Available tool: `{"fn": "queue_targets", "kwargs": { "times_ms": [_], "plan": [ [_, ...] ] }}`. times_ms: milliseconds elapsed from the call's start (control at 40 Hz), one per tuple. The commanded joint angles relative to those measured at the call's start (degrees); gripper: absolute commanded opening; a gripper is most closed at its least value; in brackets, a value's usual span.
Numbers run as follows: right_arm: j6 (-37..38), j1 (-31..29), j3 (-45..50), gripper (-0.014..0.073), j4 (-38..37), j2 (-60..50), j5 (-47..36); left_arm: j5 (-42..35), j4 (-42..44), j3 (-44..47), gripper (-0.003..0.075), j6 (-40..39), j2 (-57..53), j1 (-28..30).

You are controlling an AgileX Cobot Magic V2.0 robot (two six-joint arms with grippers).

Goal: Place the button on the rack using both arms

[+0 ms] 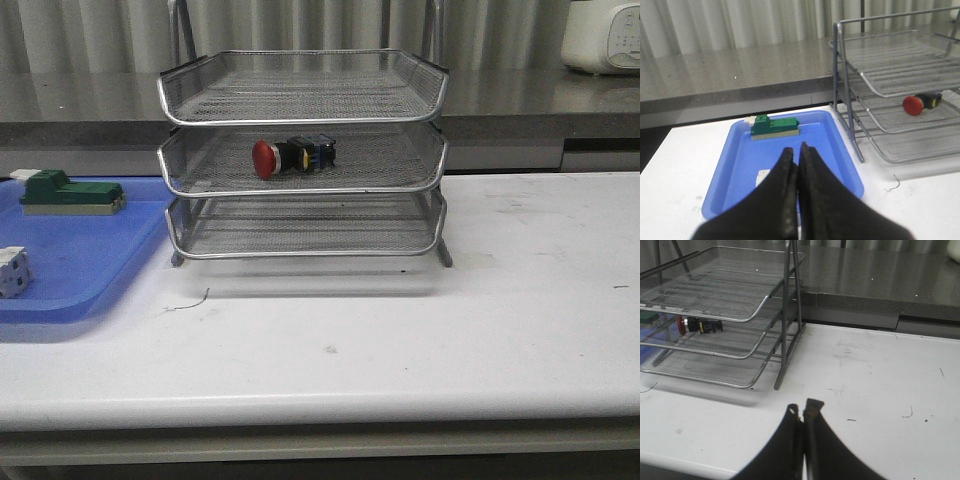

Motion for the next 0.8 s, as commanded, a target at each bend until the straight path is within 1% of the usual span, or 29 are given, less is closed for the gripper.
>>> {"fn": "queue_targets", "kwargs": {
  "times_ms": [0, 200, 325, 450, 776],
  "plan": [
    [-0.39, -0.34, -1.61, -0.0062, 0.44, 0.65, -4.77, -6.63, 0.43, 1.39, -0.0019, -1.82, -1.33, 2.14],
    [-0.39, -0.34, -1.61, -0.0062, 0.44, 0.65, -4.77, -9.51, 0.43, 8.14, -0.0019, -1.82, -1.33, 7.2],
    [-0.39, -0.34, -1.61, -0.0062, 0.44, 0.65, -4.77, -13.36, 0.43, 12.43, -0.0019, -1.82, -1.33, 8.08],
    [-0.39, -0.34, -1.61, -0.0062, 0.44, 0.65, -4.77, -19.41, 0.43, 16.26, -0.0019, -1.82, -1.33, 8.08],
    [-0.39, -0.34, -1.61, -0.0062, 0.44, 0.65, -4.77, -20.83, 0.43, 16.34, -0.0019, -1.82, -1.33, 8.08]
  ]
}}
